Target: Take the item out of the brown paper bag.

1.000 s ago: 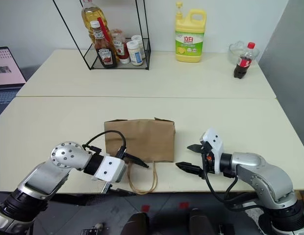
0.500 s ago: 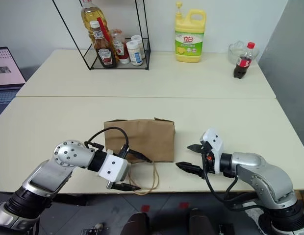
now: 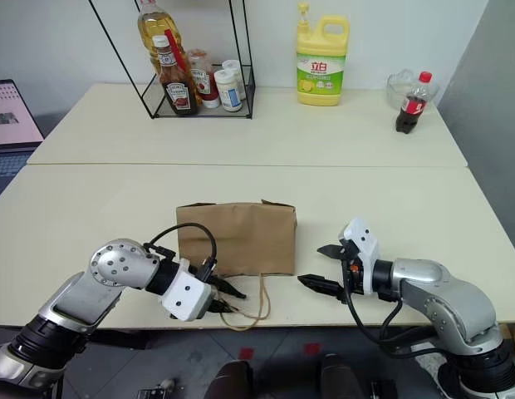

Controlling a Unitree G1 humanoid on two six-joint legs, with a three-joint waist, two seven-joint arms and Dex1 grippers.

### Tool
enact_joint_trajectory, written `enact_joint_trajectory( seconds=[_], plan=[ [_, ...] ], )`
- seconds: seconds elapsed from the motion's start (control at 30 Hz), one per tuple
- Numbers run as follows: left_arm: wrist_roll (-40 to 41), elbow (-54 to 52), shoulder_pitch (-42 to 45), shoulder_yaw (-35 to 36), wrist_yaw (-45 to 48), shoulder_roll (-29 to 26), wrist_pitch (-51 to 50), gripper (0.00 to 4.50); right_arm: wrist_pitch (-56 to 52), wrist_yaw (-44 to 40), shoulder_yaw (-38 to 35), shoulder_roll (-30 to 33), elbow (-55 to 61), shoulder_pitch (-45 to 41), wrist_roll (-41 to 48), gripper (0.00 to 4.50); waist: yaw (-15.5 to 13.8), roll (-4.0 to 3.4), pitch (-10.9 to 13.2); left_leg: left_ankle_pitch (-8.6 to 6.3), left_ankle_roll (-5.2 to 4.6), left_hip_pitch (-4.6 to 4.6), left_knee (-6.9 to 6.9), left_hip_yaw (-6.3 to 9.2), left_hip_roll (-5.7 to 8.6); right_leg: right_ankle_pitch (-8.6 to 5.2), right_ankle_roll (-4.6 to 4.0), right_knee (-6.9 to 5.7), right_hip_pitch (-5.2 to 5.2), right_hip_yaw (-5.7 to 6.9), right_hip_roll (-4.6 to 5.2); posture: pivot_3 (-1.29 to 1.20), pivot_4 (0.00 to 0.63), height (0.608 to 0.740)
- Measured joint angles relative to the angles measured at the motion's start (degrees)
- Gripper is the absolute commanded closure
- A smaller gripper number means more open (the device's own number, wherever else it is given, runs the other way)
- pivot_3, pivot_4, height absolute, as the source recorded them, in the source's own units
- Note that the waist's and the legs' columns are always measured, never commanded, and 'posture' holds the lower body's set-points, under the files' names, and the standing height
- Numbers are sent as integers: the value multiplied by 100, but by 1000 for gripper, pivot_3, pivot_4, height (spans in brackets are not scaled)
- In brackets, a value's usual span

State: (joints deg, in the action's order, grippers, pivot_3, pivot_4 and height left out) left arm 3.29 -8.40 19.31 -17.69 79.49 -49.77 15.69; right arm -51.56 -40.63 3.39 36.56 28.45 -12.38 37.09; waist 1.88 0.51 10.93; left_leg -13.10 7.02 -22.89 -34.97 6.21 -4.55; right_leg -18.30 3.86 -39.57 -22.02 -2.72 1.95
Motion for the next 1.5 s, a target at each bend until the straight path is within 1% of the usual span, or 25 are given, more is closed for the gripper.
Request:
enact_joint_trajectory(
  seconds=[0.07, 0.13, 0.3, 0.43, 0.57, 0.63, 0.73, 0.83, 0.93, 1.03, 1.1, 1.17, 1.3, 1.47, 1.5],
  plan=[
    [15, 11, 0, 0, -5, 2, -52, 4454, 0, 9, 0, -2, -7, -1, -1, 0, 0, 0, 0, 0, 0, 0, 0, 0, 0, 0, 0, 0, 0, 0, 0, 0, 150, 740],
    [117, -10, 3, 2, -14, 7, -342, 4454, 0, 13, 0, -4, -8, -1, -1, 0, 1, 0, 0, 0, 0, 0, 0, 0, 0, 0, 0, -1, 0, 0, 0, 0, 150, 740],
    [823, -315, 276, 105, -140, 130, -2013, 4454, 115, -133, 68, 113, 2, 3, -58, 0, 4, 0, 0, 0, 0, -1, -3, 1, 0, 0, 1, -2, 1, 0, 0, 0, 150, 740],
    [1207, -280, 593, 350, -281, 146, -2971, 4454, 851, -737, 536, 806, 125, 220, -659, 0, 4, 1, 0, 0, 0, 0, -4, 1, 0, -1, 1, 1, 1, 2, 0, 0, 150, 740],
    [1433, -136, 805, 514, -540, 353, -3606, 4454, 1591, -1342, 743, 1194, 129, 405, -1020, 0, 2, 1, 0, 0, 0, 0, -8, 2, 1, -1, 1, 0, 3, 1, 0, 0, 150, 740],
    [1475, 35, 977, 623, -772, 542, -3884, 4454, 2139, -1718, 820, 1529, 128, 566, -1331, 0, -3, 4, 0, 0, 0, 0, -11, 4, 1, -1, 2, 1, 5, 4, 0, 0, 150, 740],
    [1476, 246, 1144, 756, -1035, 676, -4123, 4454, 2742, -2042, 905, 1635, 100, 719, -1606, 0, 0, 8, -2, 0, 0, 1, -11, 4, 1, -1, 2, 2, 7, 4, 0, 0, 150, 740],
    [1580, 380, 1271, 904, -1291, 930, -4371, 4454, 3482, -2188, 1132, 1322, 70, 654, -1895, 0, 9, 9, -3, 1, 1, 4, -12, 5, 0, -1, 2, -1, 8, 5, -1, 0, 150, 740],
    [1612, 439, 1333, 935, -1430, 1025, -4464, 4454, 4168, -2230, 1441, 901, -36, 424, -2239, 0, 16, 10, -3, 3, 6, 6, -13, 5, 0, -1, 2, -1, 10, 5, -1, 0, 150, 740],
    [1613, 455, 1335, 958, -1518, 1044, -4526, 4454, 4884, -2226, 1696, 494, -481, 179, -2644, 0, 10, 13, -5, 6, 11, 7, -13, 7, 0, 0, 2, 1, 15, 8, 0, 0, 150, 740],
    [1612, 460, 1337, 964, -1529, 1053, -4529, 4454, 5181, -2167, 1830, 224, -752, 62, -2818, 0, 8, 14, -5, 8, 14, 9, -14, 7, 0, 0, 1, 1, 19, 8, 0, 0, 150, 740],
    [1612, 461, 1342, 965, -1550, 1074, -4532, 4454, 5504, -2038, 1961, -227, -1097, -135, -2988, 0, 8, 14, -6, 10, 19, 11, -14, 7, 0, 0, 1, 0, 20, 7, 0, 0, 150, 740],
    [1611, 463, 1358, 970, -1593, 1075, -4538, 4454, 5866, -1896, 2090, -693, -1553, -371, -3167, 0, -1, 15, -6, 11, 21, 11, -14, 7, 1, 0, 1, 2, 23, 8, 1, 0, 150, 740],
    [1608, 468, 1371, 971, -1639, 1083, -4537, 4454, 5987, -1721, 2282, -1452, -2419, -651, -3232, 0, 9, 16, -7, 12, 21, 15, -13, 7, 0, 0, 1, -1, 24, 7, 0, 0, 150, 740],
    [1608, 468, 1371, 971, -1640, 1082, -4537, 4493, 6025, -1715, 2293, -1538, -2558, -706, -3260, 184, 6, 16, -7, 11, 21, 16, -13, 7, 0, 0, 1, -1, 24, 8, 0, 0, 150, 740]
  ],
)
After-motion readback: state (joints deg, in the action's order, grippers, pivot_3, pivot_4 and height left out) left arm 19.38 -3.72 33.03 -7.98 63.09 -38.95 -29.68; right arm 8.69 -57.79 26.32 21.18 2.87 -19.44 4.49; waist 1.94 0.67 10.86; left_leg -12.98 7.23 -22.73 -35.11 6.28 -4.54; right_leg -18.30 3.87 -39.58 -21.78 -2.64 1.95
